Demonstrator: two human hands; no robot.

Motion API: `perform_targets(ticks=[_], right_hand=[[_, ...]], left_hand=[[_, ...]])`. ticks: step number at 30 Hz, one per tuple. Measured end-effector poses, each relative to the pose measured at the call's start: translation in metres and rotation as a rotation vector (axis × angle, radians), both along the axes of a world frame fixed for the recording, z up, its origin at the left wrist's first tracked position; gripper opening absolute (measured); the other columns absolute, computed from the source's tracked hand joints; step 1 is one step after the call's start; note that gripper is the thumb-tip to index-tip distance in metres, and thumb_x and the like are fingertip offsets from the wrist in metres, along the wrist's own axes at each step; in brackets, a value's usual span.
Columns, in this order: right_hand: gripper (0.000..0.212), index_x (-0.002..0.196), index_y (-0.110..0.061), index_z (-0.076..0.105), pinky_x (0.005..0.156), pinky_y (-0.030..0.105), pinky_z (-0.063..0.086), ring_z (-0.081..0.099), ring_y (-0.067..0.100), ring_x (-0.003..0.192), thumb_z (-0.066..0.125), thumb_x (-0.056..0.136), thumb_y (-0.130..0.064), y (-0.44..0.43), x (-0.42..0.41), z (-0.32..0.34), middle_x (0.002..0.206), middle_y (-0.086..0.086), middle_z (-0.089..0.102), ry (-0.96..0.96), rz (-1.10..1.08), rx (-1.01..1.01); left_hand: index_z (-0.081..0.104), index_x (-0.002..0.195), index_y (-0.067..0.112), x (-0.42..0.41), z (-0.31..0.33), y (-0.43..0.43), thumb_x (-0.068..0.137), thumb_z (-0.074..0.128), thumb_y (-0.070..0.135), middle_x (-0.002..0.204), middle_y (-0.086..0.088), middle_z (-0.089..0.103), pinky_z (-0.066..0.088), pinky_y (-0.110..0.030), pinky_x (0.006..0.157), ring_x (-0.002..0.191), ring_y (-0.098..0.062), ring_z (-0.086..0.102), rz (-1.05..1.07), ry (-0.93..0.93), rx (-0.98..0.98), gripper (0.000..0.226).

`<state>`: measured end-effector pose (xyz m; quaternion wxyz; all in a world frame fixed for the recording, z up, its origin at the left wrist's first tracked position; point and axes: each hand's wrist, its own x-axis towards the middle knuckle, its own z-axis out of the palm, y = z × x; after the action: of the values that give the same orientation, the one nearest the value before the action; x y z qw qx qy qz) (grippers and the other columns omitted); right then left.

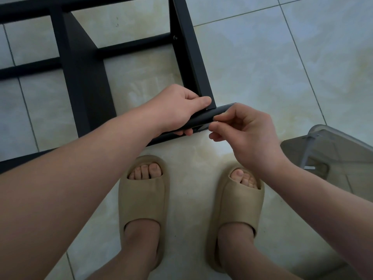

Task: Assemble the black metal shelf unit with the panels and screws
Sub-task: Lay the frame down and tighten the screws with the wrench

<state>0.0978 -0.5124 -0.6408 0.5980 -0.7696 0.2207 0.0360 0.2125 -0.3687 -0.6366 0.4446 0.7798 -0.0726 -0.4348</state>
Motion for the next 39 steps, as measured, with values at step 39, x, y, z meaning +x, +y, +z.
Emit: perform_targets(ticks=[39], right_hand=[[0.031,0.126,-0.012,0.069,0.095,0.035,0.049,0.063,0.022,0.111,0.068,0.096,-0.017,-0.097,-0.067,0.022,0.118,0.0,0.068,-0.07,0.312,-0.706]], left_hand=[[0.065,0.102,0.011,-0.078,0.015,-0.054,0.087,0.061,0.023,0.105,-0.008,0.061,0.045,-0.048,0.077,0.09,-0.031,0.054,-0.316,-1.013,-0.15,0.019]])
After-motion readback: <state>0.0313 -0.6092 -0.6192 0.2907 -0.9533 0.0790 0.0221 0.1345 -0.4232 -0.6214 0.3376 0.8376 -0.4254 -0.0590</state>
